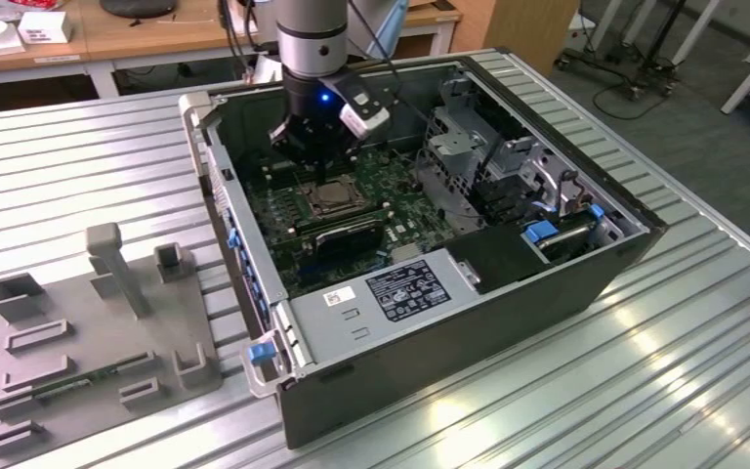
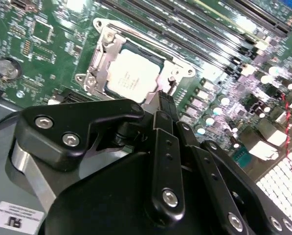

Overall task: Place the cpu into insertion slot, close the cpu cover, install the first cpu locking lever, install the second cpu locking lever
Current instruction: 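Close the cpu cover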

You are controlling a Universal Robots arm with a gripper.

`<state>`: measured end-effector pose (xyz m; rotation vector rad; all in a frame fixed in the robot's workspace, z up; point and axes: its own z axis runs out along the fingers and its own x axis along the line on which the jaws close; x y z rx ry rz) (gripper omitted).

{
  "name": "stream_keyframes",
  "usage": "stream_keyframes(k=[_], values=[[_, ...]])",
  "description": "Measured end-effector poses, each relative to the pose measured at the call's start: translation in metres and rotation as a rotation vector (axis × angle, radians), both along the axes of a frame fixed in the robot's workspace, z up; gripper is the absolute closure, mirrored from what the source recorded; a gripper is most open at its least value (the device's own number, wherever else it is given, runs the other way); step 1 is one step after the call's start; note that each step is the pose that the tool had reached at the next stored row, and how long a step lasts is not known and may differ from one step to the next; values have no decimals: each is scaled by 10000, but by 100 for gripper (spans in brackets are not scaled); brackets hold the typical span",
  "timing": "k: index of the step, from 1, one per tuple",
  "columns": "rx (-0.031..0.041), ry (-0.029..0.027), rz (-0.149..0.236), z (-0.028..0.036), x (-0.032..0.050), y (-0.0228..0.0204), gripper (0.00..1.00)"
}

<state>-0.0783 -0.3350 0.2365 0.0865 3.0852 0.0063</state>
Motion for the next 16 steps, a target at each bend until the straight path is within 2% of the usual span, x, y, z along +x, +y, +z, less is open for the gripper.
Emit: stream_keyframes(k=[10,16], values=[[0,0,1,-1,224,-5,90],[0,-1,0,-1,233,-5,90]])
